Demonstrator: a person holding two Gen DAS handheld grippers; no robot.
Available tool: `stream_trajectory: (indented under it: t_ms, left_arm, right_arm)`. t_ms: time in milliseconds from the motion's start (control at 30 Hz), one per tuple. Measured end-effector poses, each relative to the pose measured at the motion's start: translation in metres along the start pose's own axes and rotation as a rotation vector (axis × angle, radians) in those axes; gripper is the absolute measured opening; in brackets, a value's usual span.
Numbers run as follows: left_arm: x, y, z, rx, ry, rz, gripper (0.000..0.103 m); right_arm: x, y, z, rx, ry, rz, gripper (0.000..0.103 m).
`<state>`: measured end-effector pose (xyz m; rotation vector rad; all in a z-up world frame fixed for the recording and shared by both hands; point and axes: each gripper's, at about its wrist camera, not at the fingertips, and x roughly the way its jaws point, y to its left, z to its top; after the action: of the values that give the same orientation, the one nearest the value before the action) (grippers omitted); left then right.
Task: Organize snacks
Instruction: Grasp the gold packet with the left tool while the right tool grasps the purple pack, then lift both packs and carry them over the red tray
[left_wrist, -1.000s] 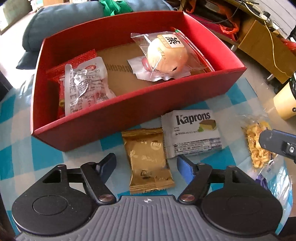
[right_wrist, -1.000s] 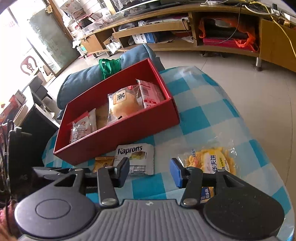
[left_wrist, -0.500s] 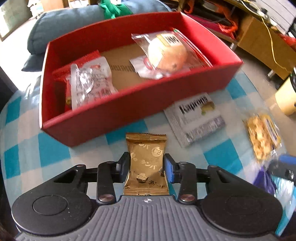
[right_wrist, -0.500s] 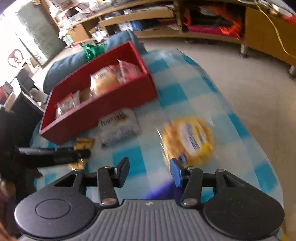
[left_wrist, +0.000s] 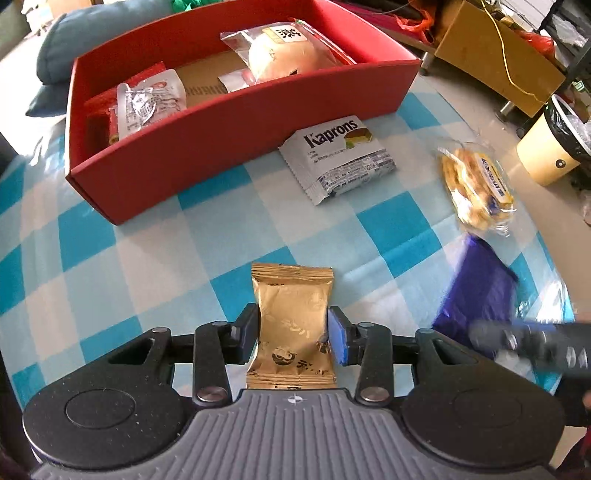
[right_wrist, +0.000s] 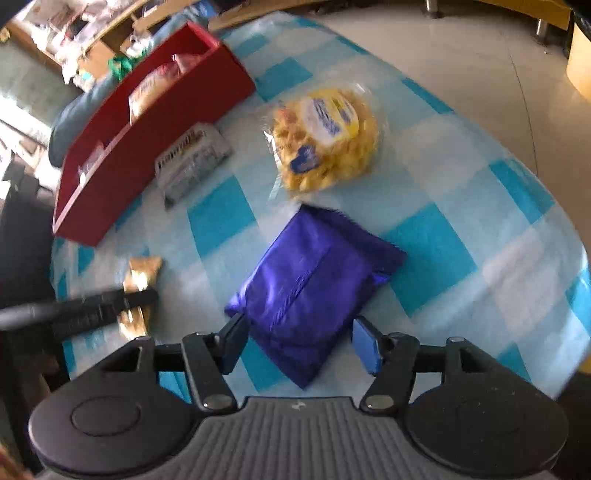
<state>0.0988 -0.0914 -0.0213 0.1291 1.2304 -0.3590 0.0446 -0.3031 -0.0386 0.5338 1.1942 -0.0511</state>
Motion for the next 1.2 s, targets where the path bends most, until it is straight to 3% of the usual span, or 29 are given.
stream_trajectory:
  t_ms: [133,233,333,433,533,633,700,733,767,933,1200]
  left_arm:
    - [0.000,0.001,0.001,-0.010,0.000,-0.009,0.051]
    - [0.000,0.002,0.001,-0.016,-0.002,-0.013,0.056]
    - [0.001,0.004,0.000,-0.023,-0.004,0.002,0.070]
    - [0.004,0.004,-0.003,-0.018,-0.015,0.032,0.074]
    - [0.007,-0.002,-0.005,0.004,-0.024,0.040,0.079]
    - [0.008,-0.009,-0.006,0.052,-0.024,0.084,0.073]
    - [0.006,-0.009,-0.007,0.053,-0.033,0.082,0.062]
    - [0.003,-0.008,-0.007,0.047,-0.035,0.072,0.050]
    - [0.001,-0.008,-0.006,0.045,-0.037,0.074,0.047]
    - [-0.003,-0.003,-0.007,0.022,-0.037,0.064,0.047]
    - [-0.020,-0.002,0.000,0.010,-0.100,0.059,0.047]
  right_arm:
    - [0.008,0.016,0.018,-0.019,-0.040,-0.031,0.062]
    - [0.017,0.033,0.024,-0.078,-0.057,-0.059,0.074]
    - [0.027,0.052,0.016,-0.209,-0.053,-0.115,0.089]
    - [0.032,0.057,0.011,-0.285,-0.081,-0.177,0.090]
    - [0.031,0.055,0.009,-0.338,-0.101,-0.205,0.082]
    - [0.026,0.053,0.006,-0.365,-0.110,-0.196,0.070]
    - [0.024,0.053,0.003,-0.380,-0.109,-0.190,0.069]
    - [0.022,0.053,0.001,-0.387,-0.107,-0.185,0.068]
    - [0.020,0.054,-0.001,-0.395,-0.106,-0.178,0.068]
    - [0.009,0.061,-0.007,-0.416,-0.135,-0.146,0.068]
    - [0.000,0.067,0.001,-0.414,-0.171,-0.110,0.068]
